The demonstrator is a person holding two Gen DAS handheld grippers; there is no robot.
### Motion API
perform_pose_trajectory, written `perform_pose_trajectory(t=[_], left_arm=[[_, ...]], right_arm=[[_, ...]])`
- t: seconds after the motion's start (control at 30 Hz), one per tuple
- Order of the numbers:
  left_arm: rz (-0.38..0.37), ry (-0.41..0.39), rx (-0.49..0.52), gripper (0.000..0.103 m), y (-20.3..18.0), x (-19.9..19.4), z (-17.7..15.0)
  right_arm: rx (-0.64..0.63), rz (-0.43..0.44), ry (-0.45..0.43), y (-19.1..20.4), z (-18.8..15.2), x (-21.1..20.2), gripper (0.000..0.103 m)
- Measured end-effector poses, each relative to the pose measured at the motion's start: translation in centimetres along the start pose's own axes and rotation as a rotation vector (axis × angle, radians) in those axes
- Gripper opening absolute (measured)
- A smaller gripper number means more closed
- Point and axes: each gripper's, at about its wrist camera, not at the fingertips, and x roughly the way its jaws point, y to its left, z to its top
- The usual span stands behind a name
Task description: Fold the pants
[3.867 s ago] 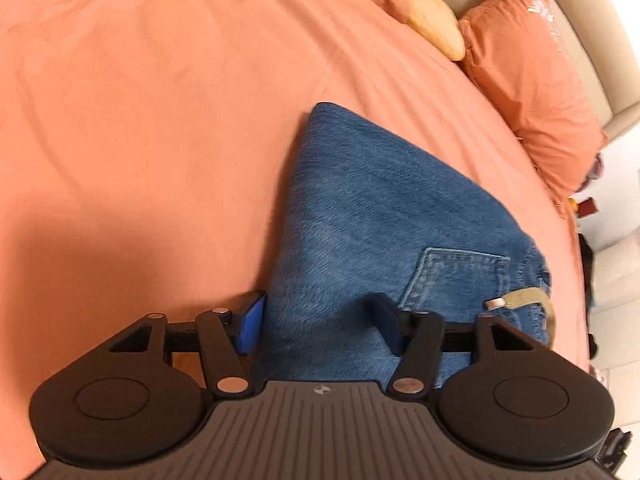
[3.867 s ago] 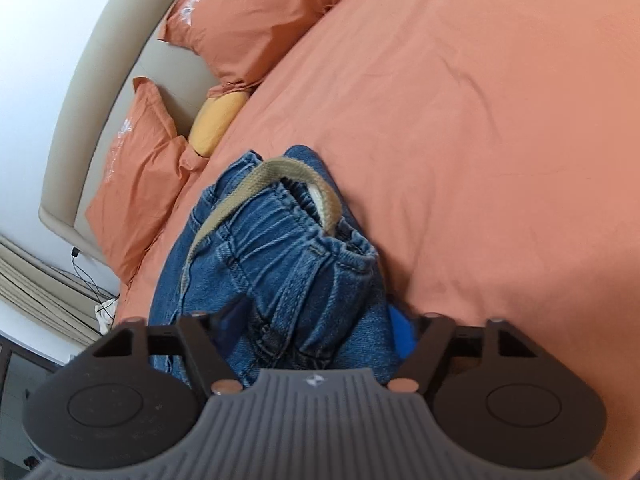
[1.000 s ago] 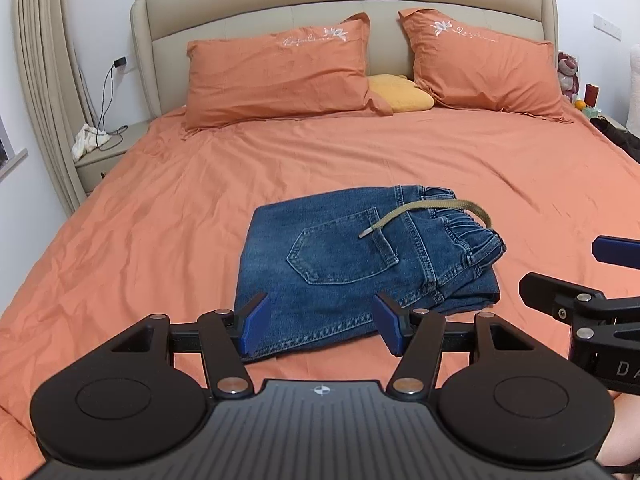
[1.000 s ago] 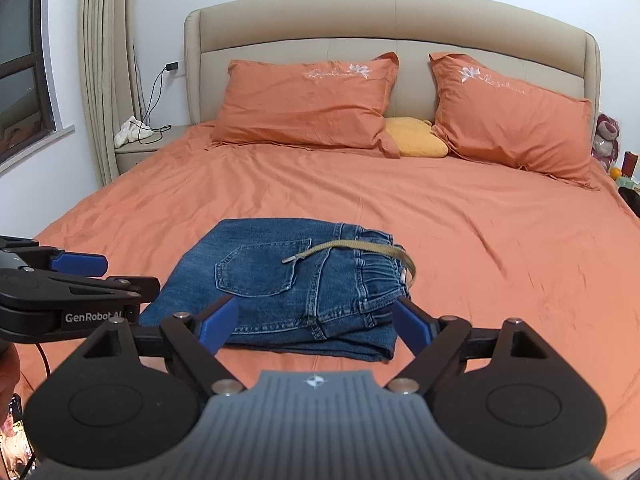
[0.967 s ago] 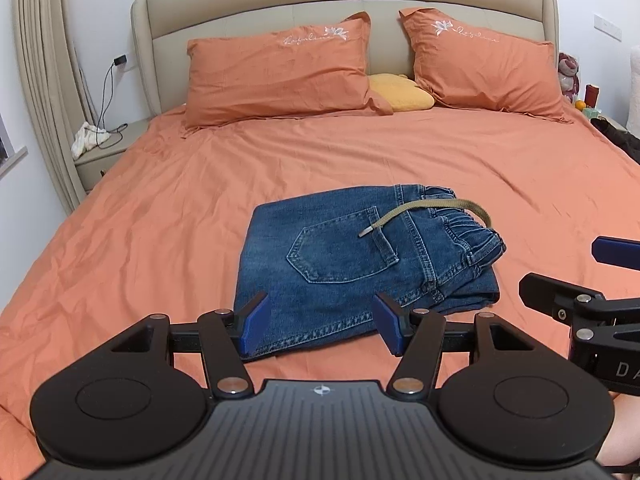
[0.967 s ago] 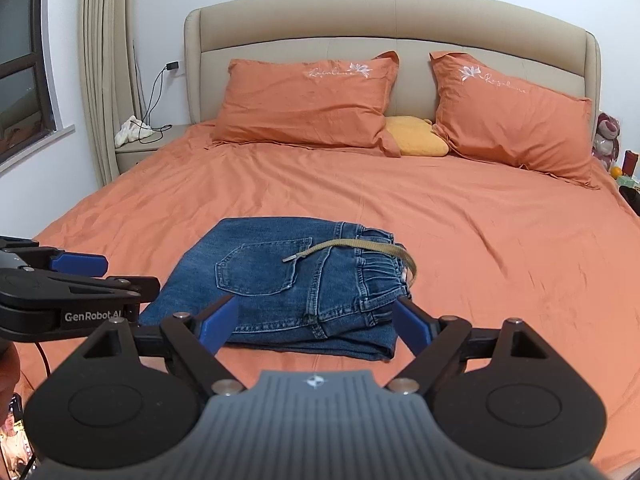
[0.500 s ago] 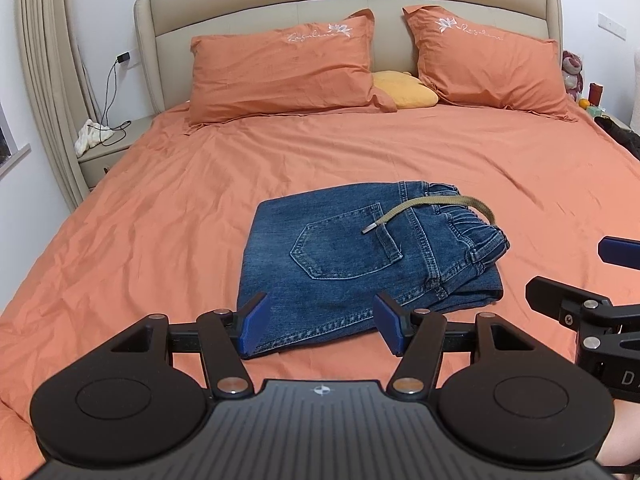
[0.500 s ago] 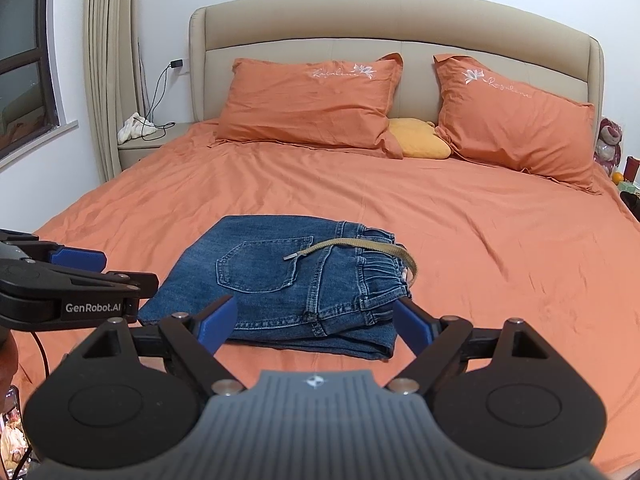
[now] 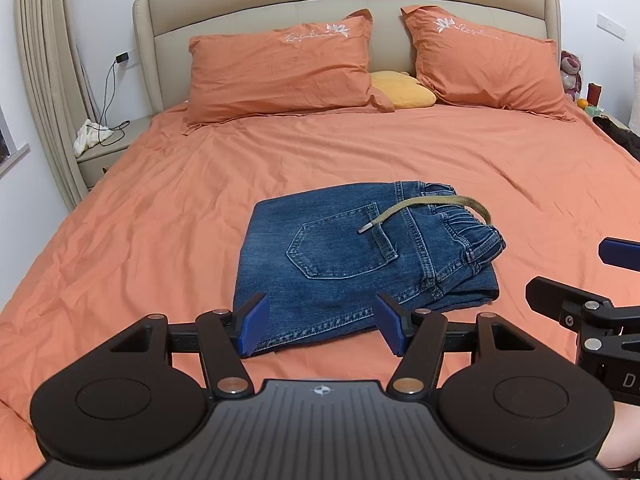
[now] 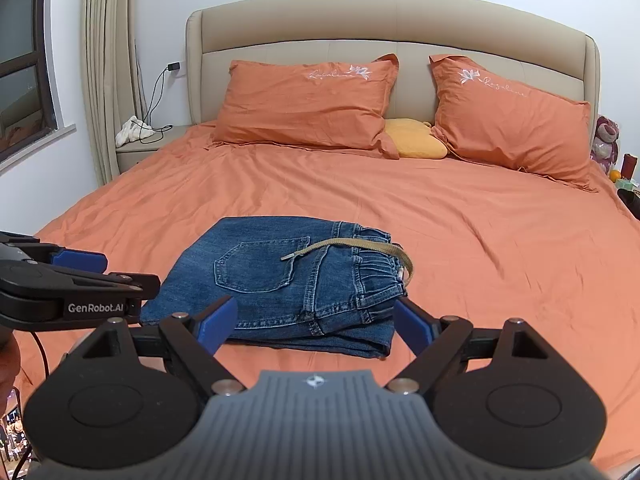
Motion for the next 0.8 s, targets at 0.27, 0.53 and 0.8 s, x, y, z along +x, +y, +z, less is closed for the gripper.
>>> perform_pose_trajectory(t=[0.27,0.53,0.8], left_arm=[[-0.001,-0.007,0.0,0.072,-0.33,-0.25,0.04],[-0.004,-0.009,0.003,0.074,-0.48,-0.37,0.04],[-0.005,-0.013,0.009,0.074,-0.7,-0.54,0.16]], right_arm=[[0.01,-0.003,-0.011,-0.26,0.09,-0.32,0.082],[0.013,-0.008,-0.014,-0.25,-0.06,-0.69,0.082],[0.018,-0.009,-0.018,-0.26,0.02,-0.81,0.082]])
